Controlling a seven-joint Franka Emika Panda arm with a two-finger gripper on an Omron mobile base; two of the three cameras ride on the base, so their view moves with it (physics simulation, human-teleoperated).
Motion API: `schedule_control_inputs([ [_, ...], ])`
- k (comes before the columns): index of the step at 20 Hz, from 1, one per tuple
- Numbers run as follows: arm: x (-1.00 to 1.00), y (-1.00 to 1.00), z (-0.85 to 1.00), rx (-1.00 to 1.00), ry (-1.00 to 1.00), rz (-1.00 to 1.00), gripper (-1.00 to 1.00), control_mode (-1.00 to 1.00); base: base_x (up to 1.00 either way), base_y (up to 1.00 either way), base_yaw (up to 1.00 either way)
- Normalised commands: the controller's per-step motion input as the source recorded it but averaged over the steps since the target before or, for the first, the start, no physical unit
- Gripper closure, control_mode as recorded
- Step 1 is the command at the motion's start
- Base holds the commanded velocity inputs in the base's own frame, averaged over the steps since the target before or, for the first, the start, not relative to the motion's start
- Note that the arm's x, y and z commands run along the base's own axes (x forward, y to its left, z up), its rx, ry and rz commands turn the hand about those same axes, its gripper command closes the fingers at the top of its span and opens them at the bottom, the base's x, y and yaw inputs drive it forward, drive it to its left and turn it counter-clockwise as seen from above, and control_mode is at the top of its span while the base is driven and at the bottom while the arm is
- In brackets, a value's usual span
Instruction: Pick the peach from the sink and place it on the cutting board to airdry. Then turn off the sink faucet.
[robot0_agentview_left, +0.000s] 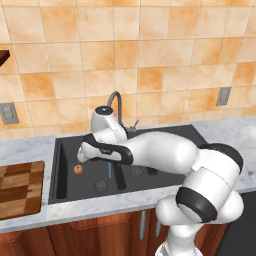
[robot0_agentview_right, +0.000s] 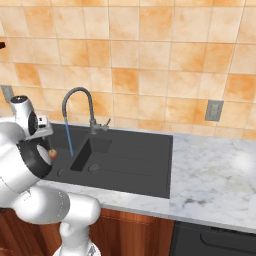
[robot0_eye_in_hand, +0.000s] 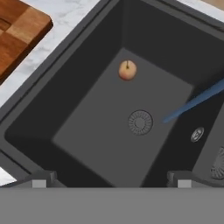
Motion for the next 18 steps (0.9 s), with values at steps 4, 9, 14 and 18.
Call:
schedule_control_inputs([
  [4, 0.10, 0.17, -0.13, -0.01, 0.00, 0.01, -1.00, -1.00, 0.00, 0.00, 0.00],
  [9, 0.05, 0.04, -0.03, -0.02, 0.00, 0.00, -1.00, -1.00, 0.00, 0.00, 0.00],
  [14, 0.13, 0.00, -0.02, -0.01, 0.04, 0.00, -1.00, -1.00, 0.00, 0.00, 0.00],
  [18, 0.27, 0.00, -0.20, 0.00, 0.08, 0.00, -1.00, -1.00, 0.00, 0.00, 0.00],
])
